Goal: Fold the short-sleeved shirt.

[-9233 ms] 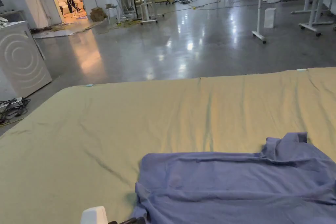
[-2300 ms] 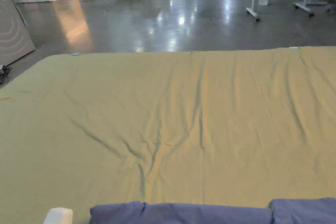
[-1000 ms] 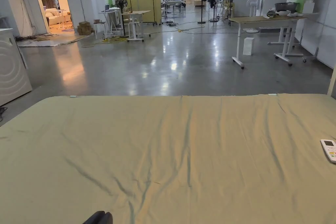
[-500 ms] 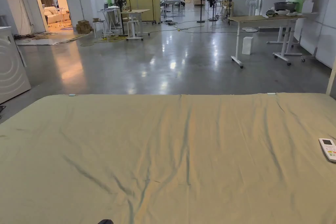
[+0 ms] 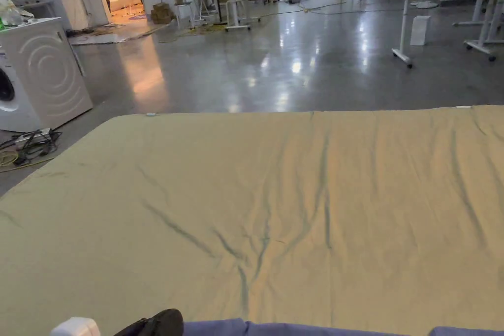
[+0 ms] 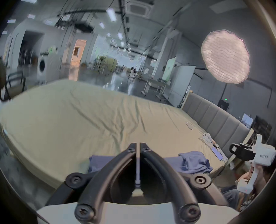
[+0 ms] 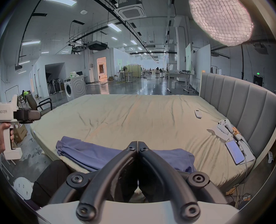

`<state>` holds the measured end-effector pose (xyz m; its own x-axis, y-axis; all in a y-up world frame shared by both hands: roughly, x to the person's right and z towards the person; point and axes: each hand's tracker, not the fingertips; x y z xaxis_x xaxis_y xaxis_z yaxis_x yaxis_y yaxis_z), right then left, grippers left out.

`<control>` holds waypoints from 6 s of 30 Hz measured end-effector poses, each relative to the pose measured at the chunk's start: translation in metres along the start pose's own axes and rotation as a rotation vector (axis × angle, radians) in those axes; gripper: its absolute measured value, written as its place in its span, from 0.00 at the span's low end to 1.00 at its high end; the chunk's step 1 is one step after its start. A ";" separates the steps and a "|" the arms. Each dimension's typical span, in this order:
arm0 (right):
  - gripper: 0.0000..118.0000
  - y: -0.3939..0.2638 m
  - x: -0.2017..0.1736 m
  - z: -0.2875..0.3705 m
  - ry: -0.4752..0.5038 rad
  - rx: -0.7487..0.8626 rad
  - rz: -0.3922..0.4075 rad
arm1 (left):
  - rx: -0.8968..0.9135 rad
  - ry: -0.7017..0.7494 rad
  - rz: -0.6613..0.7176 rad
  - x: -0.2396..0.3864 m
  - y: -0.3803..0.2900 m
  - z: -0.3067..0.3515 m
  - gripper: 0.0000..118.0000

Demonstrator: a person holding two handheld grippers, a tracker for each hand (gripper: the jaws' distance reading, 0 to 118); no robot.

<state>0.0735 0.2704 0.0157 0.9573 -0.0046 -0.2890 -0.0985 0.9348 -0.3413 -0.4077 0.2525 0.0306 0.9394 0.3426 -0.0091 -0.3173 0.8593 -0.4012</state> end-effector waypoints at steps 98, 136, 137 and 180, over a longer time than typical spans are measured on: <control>0.00 -0.072 0.042 0.017 -0.109 -0.220 -0.160 | -0.371 -0.144 0.447 -0.046 -0.051 -0.180 0.94; 0.00 -0.069 0.024 0.014 -0.056 -0.245 -0.133 | -0.349 -0.110 0.308 -0.005 0.001 -0.155 0.11; 0.00 -0.068 0.024 0.017 -0.055 -0.242 -0.127 | -0.361 -0.127 0.288 0.003 -0.011 -0.172 0.11; 0.00 -0.056 0.012 -0.099 0.258 -0.276 -0.294 | -0.410 -0.353 0.332 0.069 -0.054 -0.157 0.01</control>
<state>0.0632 0.1824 -0.0567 0.8604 -0.3753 -0.3448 0.0646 0.7514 -0.6566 -0.3055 0.1704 -0.0920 0.6777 0.7308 0.0816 -0.4432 0.4945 -0.7477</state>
